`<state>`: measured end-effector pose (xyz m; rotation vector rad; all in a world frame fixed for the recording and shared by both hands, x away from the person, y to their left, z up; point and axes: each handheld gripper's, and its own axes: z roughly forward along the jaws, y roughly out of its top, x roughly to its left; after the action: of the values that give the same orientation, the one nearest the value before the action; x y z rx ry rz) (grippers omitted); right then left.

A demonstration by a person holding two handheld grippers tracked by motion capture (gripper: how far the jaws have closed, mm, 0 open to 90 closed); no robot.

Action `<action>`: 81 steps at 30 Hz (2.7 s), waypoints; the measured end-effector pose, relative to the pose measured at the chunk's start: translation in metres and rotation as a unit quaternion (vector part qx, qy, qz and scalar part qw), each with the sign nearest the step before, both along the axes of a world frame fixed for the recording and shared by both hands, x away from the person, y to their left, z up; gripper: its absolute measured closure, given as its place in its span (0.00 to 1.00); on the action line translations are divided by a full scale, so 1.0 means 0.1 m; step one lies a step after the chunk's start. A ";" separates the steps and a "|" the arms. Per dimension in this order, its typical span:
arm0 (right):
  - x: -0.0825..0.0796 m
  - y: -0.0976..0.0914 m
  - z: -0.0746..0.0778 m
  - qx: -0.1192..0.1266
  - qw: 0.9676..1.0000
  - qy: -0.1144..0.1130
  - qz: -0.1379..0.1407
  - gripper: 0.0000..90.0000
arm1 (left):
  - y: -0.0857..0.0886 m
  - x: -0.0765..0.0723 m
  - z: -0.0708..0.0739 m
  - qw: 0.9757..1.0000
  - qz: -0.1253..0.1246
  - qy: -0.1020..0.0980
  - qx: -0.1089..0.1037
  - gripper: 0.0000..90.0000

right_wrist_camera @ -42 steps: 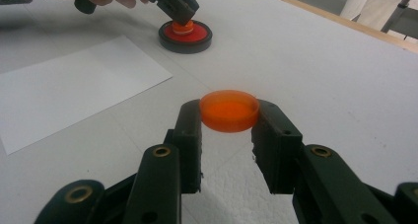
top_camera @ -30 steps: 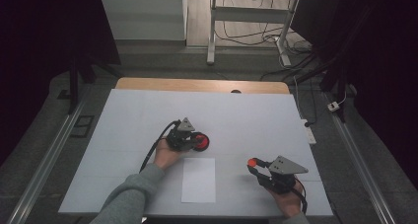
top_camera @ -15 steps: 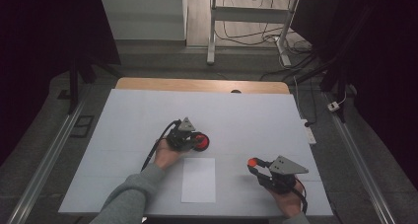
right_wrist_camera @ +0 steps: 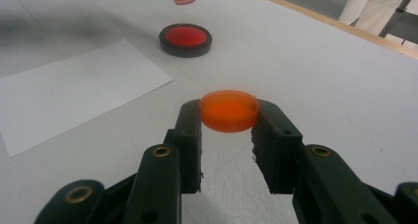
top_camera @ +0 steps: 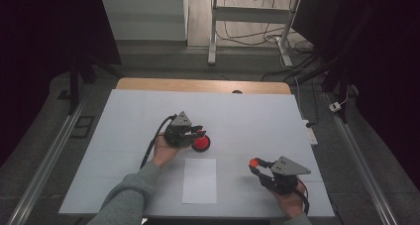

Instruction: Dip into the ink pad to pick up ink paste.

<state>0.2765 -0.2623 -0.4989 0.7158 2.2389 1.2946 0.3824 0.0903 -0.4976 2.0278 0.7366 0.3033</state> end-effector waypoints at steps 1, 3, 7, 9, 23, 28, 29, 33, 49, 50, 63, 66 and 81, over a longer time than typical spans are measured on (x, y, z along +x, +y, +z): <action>0.00 0.00 0.00 -0.003 1.000 0.000 -0.001 0.72 | -0.01 0.01 -0.02 1.000 0.001 0.002 0.002 0.80; 0.00 0.00 -0.01 -0.001 1.000 0.000 0.001 0.72 | -0.02 0.03 -0.06 1.000 0.002 0.006 0.007 0.80; 0.00 0.00 0.00 -0.003 1.000 0.000 -0.003 0.72 | -0.03 0.08 -0.15 1.000 0.006 0.013 0.016 0.80; 0.00 -0.01 0.00 -0.002 1.000 0.000 -0.003 0.72 | -0.02 0.10 -0.17 1.000 0.009 0.016 0.018 0.80; 0.00 0.00 -0.01 -0.002 1.000 0.000 0.000 0.72 | -0.07 0.12 -0.25 0.999 0.006 0.026 0.024 0.80; 0.00 0.00 0.00 -0.004 1.000 0.000 -0.002 0.72 | -0.06 0.14 -0.29 0.999 0.009 0.037 0.021 0.80; 0.00 0.00 0.00 -0.002 1.000 0.000 0.000 0.72 | -0.06 0.14 -0.29 0.999 0.009 0.037 0.021 0.80; -0.01 0.00 0.00 -0.001 1.000 -0.001 0.000 0.72 | -0.09 0.13 -0.28 0.999 0.009 0.030 0.036 0.81; -0.02 0.00 0.01 0.001 1.000 -0.002 0.001 0.72 | -0.10 0.09 -0.32 0.999 0.017 0.018 0.033 0.81; -0.02 0.00 0.01 0.000 1.000 -0.002 0.000 0.72 | -0.09 0.09 -0.32 0.999 0.018 0.018 0.032 0.81; -0.02 0.01 0.01 -0.002 1.000 -0.002 0.001 0.72 | -0.10 0.08 -0.32 0.999 0.019 0.017 0.033 0.81; -0.02 0.01 0.01 0.000 1.000 -0.001 0.001 0.72 | -0.10 0.08 -0.32 0.999 0.019 0.016 0.033 0.81; -0.01 -0.01 0.02 0.003 1.000 -0.004 0.001 0.72 | -0.04 0.02 -0.11 0.999 0.012 -0.002 -0.033 0.81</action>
<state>0.2755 -0.2634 -0.4972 0.7093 2.2322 1.3038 0.3846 0.0868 -0.5090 1.9568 0.7590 0.2925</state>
